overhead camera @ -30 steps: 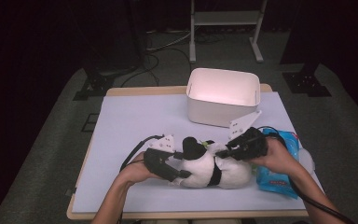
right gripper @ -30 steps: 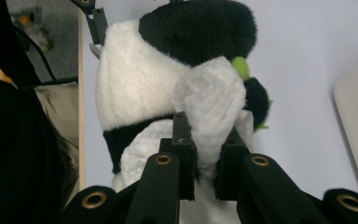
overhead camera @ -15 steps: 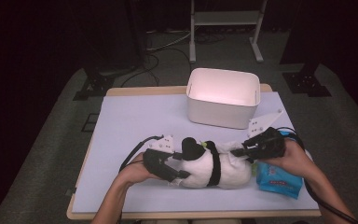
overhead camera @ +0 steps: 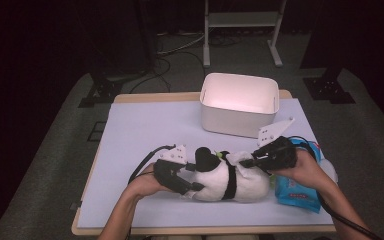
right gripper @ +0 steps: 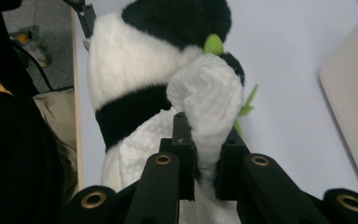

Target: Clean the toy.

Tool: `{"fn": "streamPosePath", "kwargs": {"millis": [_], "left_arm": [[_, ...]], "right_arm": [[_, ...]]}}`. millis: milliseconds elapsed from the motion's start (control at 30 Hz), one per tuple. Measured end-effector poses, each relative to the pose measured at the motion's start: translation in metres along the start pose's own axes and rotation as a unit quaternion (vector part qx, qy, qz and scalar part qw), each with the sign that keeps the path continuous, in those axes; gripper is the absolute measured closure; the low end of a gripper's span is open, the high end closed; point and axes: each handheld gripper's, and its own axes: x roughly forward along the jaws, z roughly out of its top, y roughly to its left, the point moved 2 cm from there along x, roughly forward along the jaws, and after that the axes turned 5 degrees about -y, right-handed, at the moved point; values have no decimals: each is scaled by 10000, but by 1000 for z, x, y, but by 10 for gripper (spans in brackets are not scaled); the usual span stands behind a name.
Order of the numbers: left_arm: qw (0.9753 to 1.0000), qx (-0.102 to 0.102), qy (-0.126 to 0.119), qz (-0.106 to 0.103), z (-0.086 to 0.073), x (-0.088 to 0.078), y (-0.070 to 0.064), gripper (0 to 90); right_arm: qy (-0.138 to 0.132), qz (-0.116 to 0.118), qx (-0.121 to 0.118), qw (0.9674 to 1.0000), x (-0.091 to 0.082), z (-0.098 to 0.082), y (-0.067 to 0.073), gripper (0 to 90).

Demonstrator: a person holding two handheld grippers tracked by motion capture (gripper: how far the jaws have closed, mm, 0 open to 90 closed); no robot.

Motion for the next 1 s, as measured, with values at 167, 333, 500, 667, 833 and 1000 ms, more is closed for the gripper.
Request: {"fn": "streamPosePath", "kwargs": {"millis": [167, 333, 500, 667, 833, 1000], "left_arm": [[10000, 11, -12, 0, 2, 0, -1, 370], [10000, 29, -27, -7, 3, 1, -2, 370], [10000, 11, -47, -28, 2, 1, -1, 370], [10000, 12, -23, -35, 0, 1, 0, 370], [10000, -12, -43, -34, 0, 1, 1, 370], [10000, 35, -10, -51, 2, 2, 0, 370]], "right_arm": [[111, 110, -142, 9998, 17, 12, 3, 809], [-84, 251, -172, 9995, 22, 27, 3, 810], [-192, 315, -261, 9990, 28, 46, 5, 810], [-79, 326, -279, 9990, 31, 46, 6, 810], [91, 294, -179, 9994, 25, 31, 3, 810], [129, 305, -92, 9994, 21, 21, 1, 809]]}}
